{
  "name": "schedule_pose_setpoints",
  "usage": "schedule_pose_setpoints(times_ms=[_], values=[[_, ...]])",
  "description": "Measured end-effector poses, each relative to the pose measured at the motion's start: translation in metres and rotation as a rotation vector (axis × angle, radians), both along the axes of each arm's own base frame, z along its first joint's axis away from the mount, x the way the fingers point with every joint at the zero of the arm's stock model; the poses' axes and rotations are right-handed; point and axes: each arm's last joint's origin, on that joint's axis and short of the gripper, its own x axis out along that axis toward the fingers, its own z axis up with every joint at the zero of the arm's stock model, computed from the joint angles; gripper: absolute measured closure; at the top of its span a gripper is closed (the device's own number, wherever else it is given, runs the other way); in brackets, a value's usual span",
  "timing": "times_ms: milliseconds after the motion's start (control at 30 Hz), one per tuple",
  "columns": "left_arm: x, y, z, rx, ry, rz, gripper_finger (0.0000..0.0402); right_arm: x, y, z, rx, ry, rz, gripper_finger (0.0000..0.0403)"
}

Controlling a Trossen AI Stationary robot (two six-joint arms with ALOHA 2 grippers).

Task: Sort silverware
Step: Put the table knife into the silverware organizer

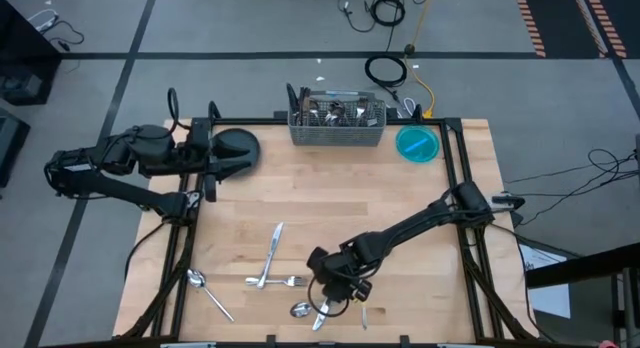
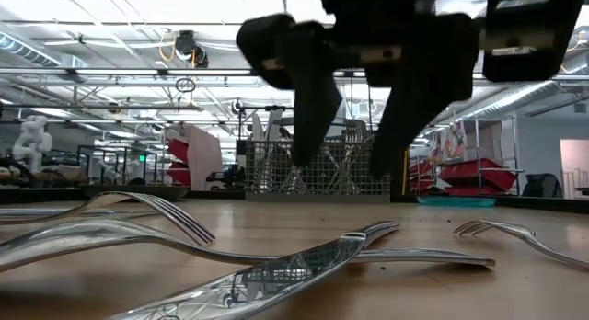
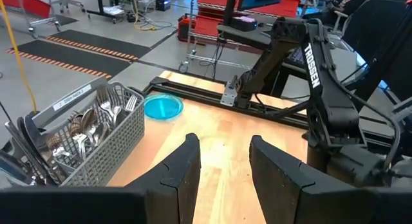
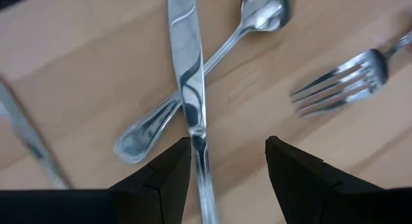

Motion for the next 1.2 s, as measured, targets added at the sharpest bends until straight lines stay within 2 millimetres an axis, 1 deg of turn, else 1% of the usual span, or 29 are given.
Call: schedule_pose_setpoints(times_ms=[167, 400, 467, 533, 667, 700, 733, 867, 1067, 1200], values=[[0.000, 0.000, 0.000, 0.001, 0.002, 0.002, 0.0262, 0.002, 0.002, -0.018, 0.002, 0.049, 0.005, 0.0216], [0.001, 0.000, 0.000, 0.002, 0.002, 0.002, 0.0262, 0.004, 0.002, -0.033, -0.011, 0.079, -0.001, 0.0221], [0.001, 0.000, 0.000, 0.002, 0.003, 0.002, 0.0262, 0.004, 0.002, -0.038, -0.022, 0.091, -0.009, 0.0243], [0.001, 0.000, 0.000, 0.002, 0.003, 0.002, 0.0262, 0.004, 0.002, -0.044, -0.029, 0.117, -0.011, 0.0279], [0.001, 0.000, 0.000, 0.005, 0.004, 0.002, 0.0262, 0.001, 0.001, -0.057, -0.049, 0.181, -0.026, 0.0364], [0.001, 0.000, 0.000, 0.007, 0.004, 0.001, 0.0262, 0.001, 0.001, -0.058, -0.053, 0.187, -0.035, 0.0379], [0.001, 0.000, 0.000, 0.009, 0.005, 0.000, 0.0262, 0.002, 0.000, -0.059, -0.056, 0.191, -0.045, 0.0386], [0.001, 0.000, 0.000, 0.009, 0.005, 0.000, 0.0262, 0.002, 0.000, -0.060, -0.086, 0.186, -0.112, 0.0387], [0.001, 0.000, 0.000, 0.009, 0.005, 0.000, 0.0262, 0.001, -0.001, -0.058, -0.069, 0.201, -0.173, 0.0387], [0.001, 0.000, 0.000, 0.004, 0.004, 0.001, 0.0262, 0.000, -0.001, -0.049, -0.051, 0.193, -0.219, 0.0387]])
